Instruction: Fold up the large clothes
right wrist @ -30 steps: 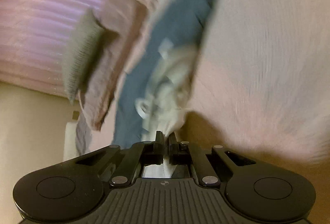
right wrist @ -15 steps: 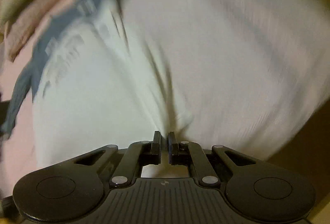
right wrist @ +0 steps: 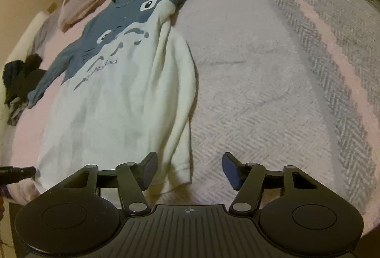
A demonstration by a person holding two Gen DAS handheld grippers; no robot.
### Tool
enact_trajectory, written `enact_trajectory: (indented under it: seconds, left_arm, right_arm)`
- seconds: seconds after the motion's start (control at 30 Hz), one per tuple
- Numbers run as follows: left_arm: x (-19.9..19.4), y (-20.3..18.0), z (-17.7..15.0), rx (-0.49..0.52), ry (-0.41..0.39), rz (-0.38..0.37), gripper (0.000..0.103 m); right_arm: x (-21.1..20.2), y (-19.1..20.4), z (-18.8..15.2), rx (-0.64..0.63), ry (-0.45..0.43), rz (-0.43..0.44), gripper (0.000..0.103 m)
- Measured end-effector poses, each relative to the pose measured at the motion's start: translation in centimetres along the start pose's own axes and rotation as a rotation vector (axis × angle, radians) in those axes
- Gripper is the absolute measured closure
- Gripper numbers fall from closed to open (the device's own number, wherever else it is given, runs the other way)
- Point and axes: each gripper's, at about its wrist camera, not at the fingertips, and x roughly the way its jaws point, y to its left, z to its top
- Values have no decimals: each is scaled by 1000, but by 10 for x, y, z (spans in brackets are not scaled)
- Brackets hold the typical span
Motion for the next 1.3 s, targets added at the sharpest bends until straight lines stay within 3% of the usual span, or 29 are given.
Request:
enact_trajectory:
  seconds: [0.07, 0.1, 0.13, 0.17, 0.27, 0.33, 0.4, 0.53, 0.6, 0.67, 0.7, 0.77, 0.8, 0.87, 0.93, 1.03, 1.1, 1.17, 1.2, 1.3]
  left_arm:
    - [-2, 5, 0, -8, -8, 16, 79]
    - [-4, 8, -1, -13, -13, 28, 79]
    - [-6, 11, -1, -22, -18, 38, 79]
    - [-10, 15, -3, -32, -20, 42, 79]
    - [-18, 17, -3, -8, -20, 48, 79]
    - [-19, 14, -2, 31, -11, 5, 75]
    - [-12, 10, 0, 52, 17, -53, 66]
    - [14, 3, -6, 54, 57, -96, 65]
    - [20, 0, -9, 55, 69, -115, 75]
    - [15, -4, -12, 82, 102, -148, 97]
    - [5, -2, -14, 67, 88, -193, 97]
    - [-22, 15, -19, -57, 26, -327, 97]
    - [-33, 23, -23, -114, -7, -342, 97]
    - [-44, 42, -36, -203, -55, -288, 97]
    - [-39, 52, -47, -210, -13, -125, 99]
    - [-33, 40, -53, -82, 26, 25, 95]
    - [-39, 24, -52, 39, -9, 45, 82]
    - [-43, 7, -49, 166, -54, 69, 80]
    - [-41, -4, -48, 270, -64, 97, 78]
    - [-27, -41, -61, 762, -45, 220, 78]
  right_arm:
    - [1, -5, -5, 20, -8, 44, 52]
    - [7, 0, -4, 7, 1, 63, 60]
    - [15, 6, -4, -7, 21, 91, 84]
    - [19, 9, -4, -16, 45, 104, 98]
    - [7, 18, -8, 5, -11, 150, 100]
    - [-18, 14, -14, 77, -58, 167, 100]
    - [-40, 0, -22, 173, -74, 121, 100]
    - [-49, -43, -40, 457, -76, 32, 100]
    - [-44, -50, -37, 563, -65, 58, 100]
    - [-59, -44, -27, 545, -101, 124, 101]
    - [-66, -38, -23, 528, -125, 152, 101]
    - [-77, -37, -18, 535, -142, 163, 101]
    - [-77, -41, -18, 537, -134, 136, 101]
    - [-66, -52, -23, 548, -78, 61, 103]
    - [-50, -62, -29, 574, -37, 46, 103]
    - [-36, -53, -19, 495, 3, 17, 103]
    - [-36, -48, -15, 417, 26, -6, 103]
    - [-34, -39, -10, 333, 55, -55, 102]
    - [-34, -40, -9, 314, 64, -64, 100]
    - [-38, -47, -10, 315, 69, -54, 96]
